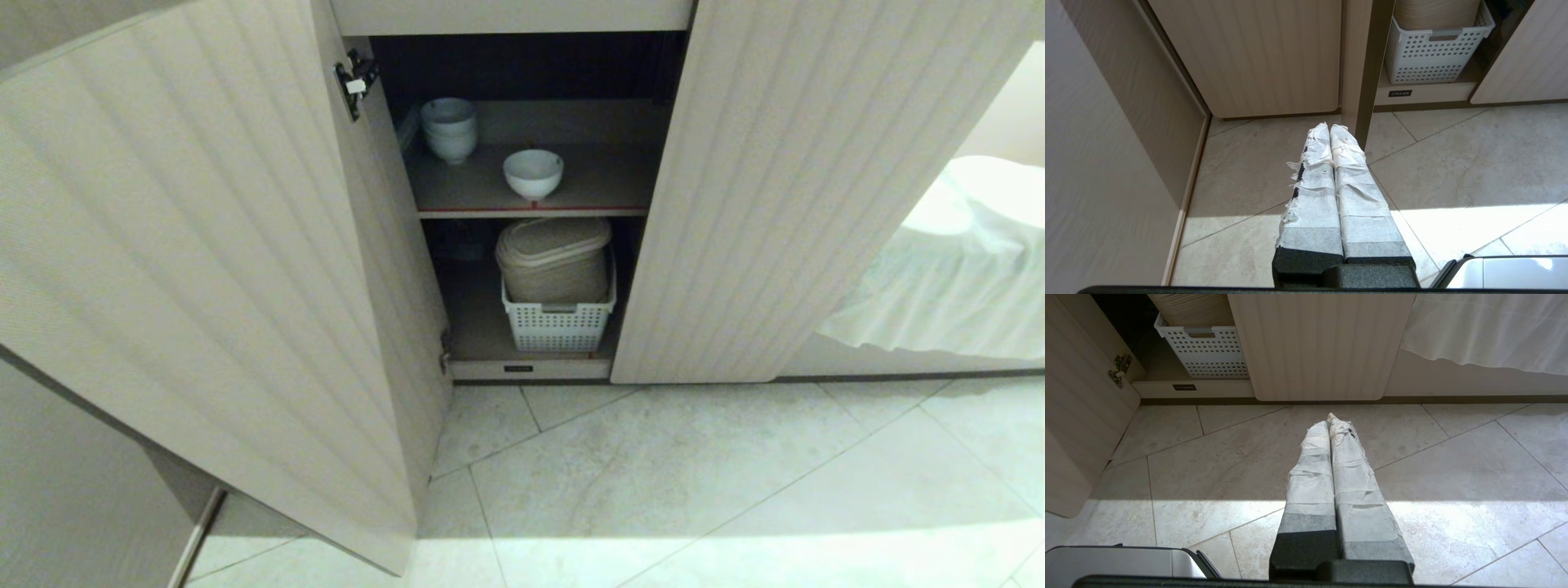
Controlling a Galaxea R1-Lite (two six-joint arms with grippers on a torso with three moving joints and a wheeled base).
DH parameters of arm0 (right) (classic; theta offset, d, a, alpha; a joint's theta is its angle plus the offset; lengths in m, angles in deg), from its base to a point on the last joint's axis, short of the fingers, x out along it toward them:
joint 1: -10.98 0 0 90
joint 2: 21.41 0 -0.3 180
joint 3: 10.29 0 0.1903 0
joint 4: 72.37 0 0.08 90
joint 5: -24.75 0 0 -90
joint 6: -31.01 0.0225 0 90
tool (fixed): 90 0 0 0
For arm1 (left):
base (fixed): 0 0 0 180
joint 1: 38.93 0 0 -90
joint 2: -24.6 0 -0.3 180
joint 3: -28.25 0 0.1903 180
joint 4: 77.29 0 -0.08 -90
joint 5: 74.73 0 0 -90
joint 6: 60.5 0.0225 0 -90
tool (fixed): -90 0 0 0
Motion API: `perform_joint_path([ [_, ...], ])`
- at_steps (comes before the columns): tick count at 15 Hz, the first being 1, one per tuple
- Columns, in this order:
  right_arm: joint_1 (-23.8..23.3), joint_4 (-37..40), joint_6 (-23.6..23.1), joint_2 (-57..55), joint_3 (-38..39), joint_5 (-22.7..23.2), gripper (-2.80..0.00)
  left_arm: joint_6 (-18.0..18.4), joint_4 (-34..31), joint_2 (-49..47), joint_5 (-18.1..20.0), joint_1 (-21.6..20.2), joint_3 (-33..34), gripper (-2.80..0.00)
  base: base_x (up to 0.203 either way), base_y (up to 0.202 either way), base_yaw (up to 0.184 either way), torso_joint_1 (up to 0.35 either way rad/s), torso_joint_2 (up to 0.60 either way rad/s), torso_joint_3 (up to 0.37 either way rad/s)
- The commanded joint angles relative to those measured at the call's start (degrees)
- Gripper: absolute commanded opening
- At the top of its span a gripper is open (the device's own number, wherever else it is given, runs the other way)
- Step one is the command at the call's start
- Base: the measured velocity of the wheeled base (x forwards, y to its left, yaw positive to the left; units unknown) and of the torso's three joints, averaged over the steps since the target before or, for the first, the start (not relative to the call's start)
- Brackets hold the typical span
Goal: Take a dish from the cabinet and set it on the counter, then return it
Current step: Take the bowl from the cabinet
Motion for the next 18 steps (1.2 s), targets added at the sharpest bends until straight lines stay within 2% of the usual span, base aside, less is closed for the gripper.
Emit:
perform_joint_path([
  [1,0.1,0.0,0.0,0.0,0.0,0.0,-2.80,0.0,0.0,0.0,0.0,0.0,0.0,-2.80,0.000,0.000,0.000,0.000,0.00,0.000],
  [18,0.0,0.0,0.0,0.0,0.0,0.0,-2.80,-0.3,0.0,0.0,0.0,0.0,0.0,-2.80,0.000,0.000,0.000,0.000,0.00,0.000],
])
